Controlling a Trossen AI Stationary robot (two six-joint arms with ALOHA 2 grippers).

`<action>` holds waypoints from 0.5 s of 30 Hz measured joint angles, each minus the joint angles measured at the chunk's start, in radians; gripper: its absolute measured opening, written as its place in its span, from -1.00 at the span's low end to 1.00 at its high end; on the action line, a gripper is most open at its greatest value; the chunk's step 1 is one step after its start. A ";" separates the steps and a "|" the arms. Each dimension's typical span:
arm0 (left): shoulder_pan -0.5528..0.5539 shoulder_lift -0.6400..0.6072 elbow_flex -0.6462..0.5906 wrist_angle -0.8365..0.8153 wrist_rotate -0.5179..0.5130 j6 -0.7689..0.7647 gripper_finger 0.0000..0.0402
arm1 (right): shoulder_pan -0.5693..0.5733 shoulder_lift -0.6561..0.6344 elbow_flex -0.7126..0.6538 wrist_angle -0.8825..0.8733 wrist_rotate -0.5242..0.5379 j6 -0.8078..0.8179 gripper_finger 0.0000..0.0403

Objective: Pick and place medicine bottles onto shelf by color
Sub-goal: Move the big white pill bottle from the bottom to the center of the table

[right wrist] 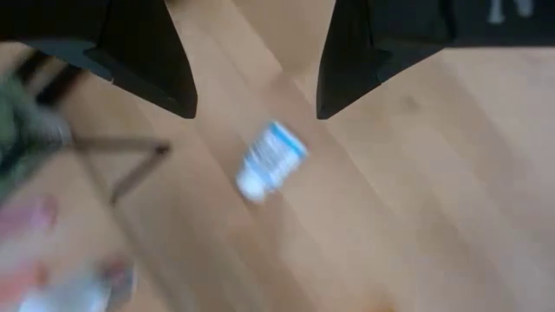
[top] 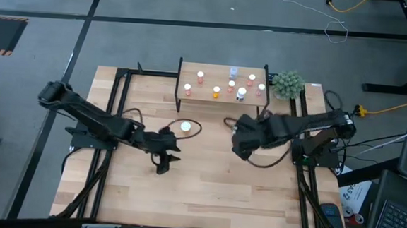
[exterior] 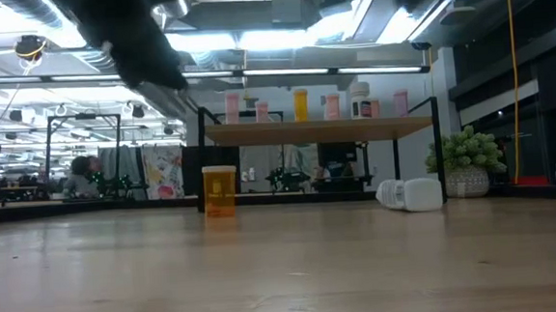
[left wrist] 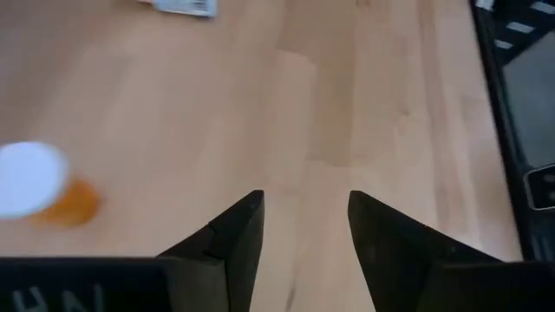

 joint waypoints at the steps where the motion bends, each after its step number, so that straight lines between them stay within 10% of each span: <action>1: -0.004 -0.027 0.000 -0.034 -0.020 -0.002 -0.18 | 0.004 0.002 -0.060 0.001 -0.001 0.039 0.20; 15: -0.021 -0.157 0.000 -0.184 -0.144 0.011 -0.18 | -0.123 0.003 -0.610 0.657 0.060 0.239 0.20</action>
